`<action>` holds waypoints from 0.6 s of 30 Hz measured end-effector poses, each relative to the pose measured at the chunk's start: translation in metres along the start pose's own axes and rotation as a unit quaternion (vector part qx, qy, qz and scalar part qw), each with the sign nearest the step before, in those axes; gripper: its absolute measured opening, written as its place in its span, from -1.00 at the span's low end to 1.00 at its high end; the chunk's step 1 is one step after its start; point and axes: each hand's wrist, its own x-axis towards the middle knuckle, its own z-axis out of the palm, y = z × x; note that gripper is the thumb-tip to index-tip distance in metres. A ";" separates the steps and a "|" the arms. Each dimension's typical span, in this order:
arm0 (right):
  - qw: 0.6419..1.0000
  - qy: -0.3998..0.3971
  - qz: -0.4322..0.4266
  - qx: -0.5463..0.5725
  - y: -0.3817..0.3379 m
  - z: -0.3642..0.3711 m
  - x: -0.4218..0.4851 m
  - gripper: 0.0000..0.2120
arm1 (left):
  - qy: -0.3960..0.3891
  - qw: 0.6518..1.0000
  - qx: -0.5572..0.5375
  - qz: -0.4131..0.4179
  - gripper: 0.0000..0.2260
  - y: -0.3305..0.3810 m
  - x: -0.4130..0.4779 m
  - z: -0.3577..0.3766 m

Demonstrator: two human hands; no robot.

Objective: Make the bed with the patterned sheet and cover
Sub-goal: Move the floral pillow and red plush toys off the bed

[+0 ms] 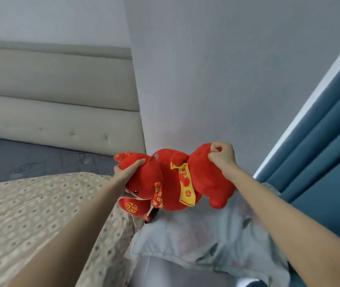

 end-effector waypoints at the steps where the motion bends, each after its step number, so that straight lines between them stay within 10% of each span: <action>1: 1.000 0.001 -0.002 -0.006 0.012 -0.013 0.006 -0.60 | -0.006 1.000 0.006 -0.003 -0.12 0.000 0.003 0.018; 6: 0.976 -0.057 0.031 -0.209 0.116 -0.062 0.028 -0.64 | -0.032 0.999 0.024 -0.035 -0.13 -0.002 0.019 0.105; 9: 0.915 -0.227 0.144 -0.301 0.167 -0.076 0.033 -0.61 | -0.034 0.998 0.021 -0.057 -0.12 -0.003 0.027 0.143; 12: 0.870 -0.349 0.164 -0.308 0.189 -0.076 0.033 -0.39 | -0.034 0.997 0.031 -0.067 -0.10 -0.002 0.039 0.157; 18: 0.887 -0.346 0.191 -0.239 0.187 -0.047 0.038 -0.39 | -0.001 0.998 0.036 -0.060 -0.13 0.011 0.060 0.141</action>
